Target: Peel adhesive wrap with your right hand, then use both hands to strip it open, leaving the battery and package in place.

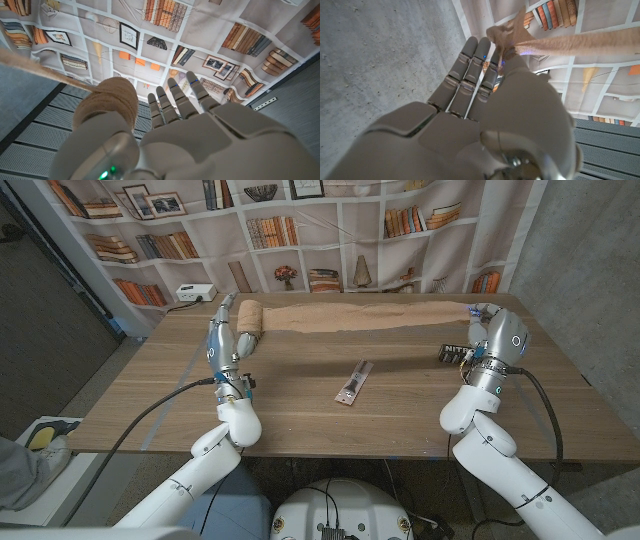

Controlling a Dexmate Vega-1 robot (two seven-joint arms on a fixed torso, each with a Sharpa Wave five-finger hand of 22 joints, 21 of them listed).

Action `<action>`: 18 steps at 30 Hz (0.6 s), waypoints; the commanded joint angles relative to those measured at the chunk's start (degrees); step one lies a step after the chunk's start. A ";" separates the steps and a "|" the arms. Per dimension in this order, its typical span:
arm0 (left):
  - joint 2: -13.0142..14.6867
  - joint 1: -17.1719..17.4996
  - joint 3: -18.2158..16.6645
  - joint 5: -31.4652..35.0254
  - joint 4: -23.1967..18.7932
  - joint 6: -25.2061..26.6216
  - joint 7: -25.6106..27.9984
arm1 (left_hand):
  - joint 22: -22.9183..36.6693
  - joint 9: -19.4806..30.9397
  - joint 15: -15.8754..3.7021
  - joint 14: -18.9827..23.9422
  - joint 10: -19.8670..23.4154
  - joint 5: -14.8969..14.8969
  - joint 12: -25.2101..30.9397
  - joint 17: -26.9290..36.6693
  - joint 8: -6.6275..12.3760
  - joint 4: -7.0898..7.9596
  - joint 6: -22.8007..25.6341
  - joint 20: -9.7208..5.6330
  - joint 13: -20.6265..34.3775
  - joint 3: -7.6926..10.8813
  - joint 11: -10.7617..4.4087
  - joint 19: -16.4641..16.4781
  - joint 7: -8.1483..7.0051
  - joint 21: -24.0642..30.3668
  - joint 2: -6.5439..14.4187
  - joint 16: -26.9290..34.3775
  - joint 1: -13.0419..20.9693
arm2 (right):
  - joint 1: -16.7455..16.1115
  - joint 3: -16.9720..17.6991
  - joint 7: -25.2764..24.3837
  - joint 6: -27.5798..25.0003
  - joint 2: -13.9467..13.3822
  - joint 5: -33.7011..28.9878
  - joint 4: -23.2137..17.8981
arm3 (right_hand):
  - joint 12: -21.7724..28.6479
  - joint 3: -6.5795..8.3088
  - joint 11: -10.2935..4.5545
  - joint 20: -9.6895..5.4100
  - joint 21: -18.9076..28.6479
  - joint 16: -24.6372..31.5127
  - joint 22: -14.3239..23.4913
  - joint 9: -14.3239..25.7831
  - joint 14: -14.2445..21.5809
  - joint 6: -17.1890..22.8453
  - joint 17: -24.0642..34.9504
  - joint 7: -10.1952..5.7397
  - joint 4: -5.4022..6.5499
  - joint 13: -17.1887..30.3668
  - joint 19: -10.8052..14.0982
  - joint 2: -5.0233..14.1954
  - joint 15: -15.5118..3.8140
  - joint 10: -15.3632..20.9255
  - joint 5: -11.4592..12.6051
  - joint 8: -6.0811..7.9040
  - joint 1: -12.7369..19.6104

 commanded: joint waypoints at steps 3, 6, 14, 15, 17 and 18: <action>-0.54 0.68 -2.05 0.71 0.48 -1.39 0.02 | -0.02 0.19 0.25 -0.20 0.19 0.45 -0.08 0.00 -0.07 0.10 0.20 0.34 0.10 0.19 0.90 0.21 0.30 -0.29 -0.25 -0.05 -0.57 | -1.71 2.69 -0.07 -2.46 0.49 1.82 -1.19 | 0.30 -0.24 -0.15 -1.74 0.41 -0.12 -0.07 0.07 0.51 0.38 0.23 0.09 -0.19 0.15 -0.27 -0.06 -6.47 0.42 0.40 -0.11 0.75; -0.11 0.95 -1.90 0.13 0.65 -1.57 0.05 | -0.02 0.19 0.27 -0.22 0.21 0.44 -0.10 -0.04 -0.08 0.10 0.27 0.37 0.09 0.18 0.79 0.21 0.38 -0.34 -0.27 -0.04 -0.60 | -2.40 3.68 -0.48 -2.98 1.01 2.51 -1.42 | 0.31 -0.25 -0.12 -1.72 0.52 -0.16 -0.10 0.08 0.53 0.41 0.26 0.06 -0.18 0.27 -0.34 -0.05 -6.47 0.33 0.40 -0.15 0.75; -0.96 1.23 -2.93 -0.87 0.76 -3.27 0.05 | -0.02 0.19 0.66 -0.37 0.23 0.44 -0.18 -0.20 -0.20 0.08 0.37 0.53 0.05 0.17 1.31 0.14 0.37 -0.56 -0.32 -0.02 -0.69 | -3.86 6.15 0.08 -3.64 1.03 4.55 -2.16 | 0.31 -0.27 -0.14 -1.72 0.74 -0.23 -0.16 0.09 0.56 0.39 0.34 0.02 -0.19 0.33 -0.48 -0.05 -6.47 0.39 0.40 -0.24 0.78; -0.87 1.23 -2.91 -1.28 0.64 -3.34 -0.02 | -0.02 0.19 0.69 -0.36 0.25 0.44 -0.18 -0.21 -0.21 0.07 0.39 0.56 0.04 0.16 1.31 0.15 0.48 -0.57 -0.33 -0.01 -0.70 | -3.88 6.29 0.11 -3.68 0.95 4.63 -2.18 | 0.31 -0.27 -0.22 -1.71 0.78 -0.27 -0.17 0.09 0.54 0.43 0.33 0.00 -0.19 0.38 -0.49 -0.05 -6.47 0.33 0.40 -0.24 0.79; -0.88 1.26 -2.96 -2.61 0.37 -4.15 -0.15 | -0.03 0.19 0.73 -0.35 0.20 0.43 -0.22 -0.25 -0.24 0.06 0.39 0.56 0.03 0.14 1.41 0.10 0.45 -0.63 -0.37 0.01 -0.73 | -3.87 6.40 0.09 -3.85 0.74 4.58 -2.22 | 0.29 -0.28 -0.20 -1.69 0.83 -0.31 -0.19 0.10 0.53 0.44 0.33 0.05 -0.19 0.34 -0.52 -0.06 -6.47 0.37 0.40 -0.25 0.80; -0.86 1.30 -3.00 -2.89 0.21 -4.32 -0.07 | -0.03 0.19 0.68 -0.33 0.21 0.43 -0.22 -0.26 -0.23 0.05 0.46 0.57 0.03 0.12 1.39 0.12 0.46 -0.64 -0.43 0.02 -0.75 | -3.88 6.48 0.08 -3.77 0.64 4.62 -2.20 | 0.28 -0.28 -0.18 -1.73 0.84 -0.34 -0.19 0.10 0.52 0.41 0.31 0.04 -0.19 0.33 -0.57 -0.06 -6.47 0.39 0.41 -0.27 0.80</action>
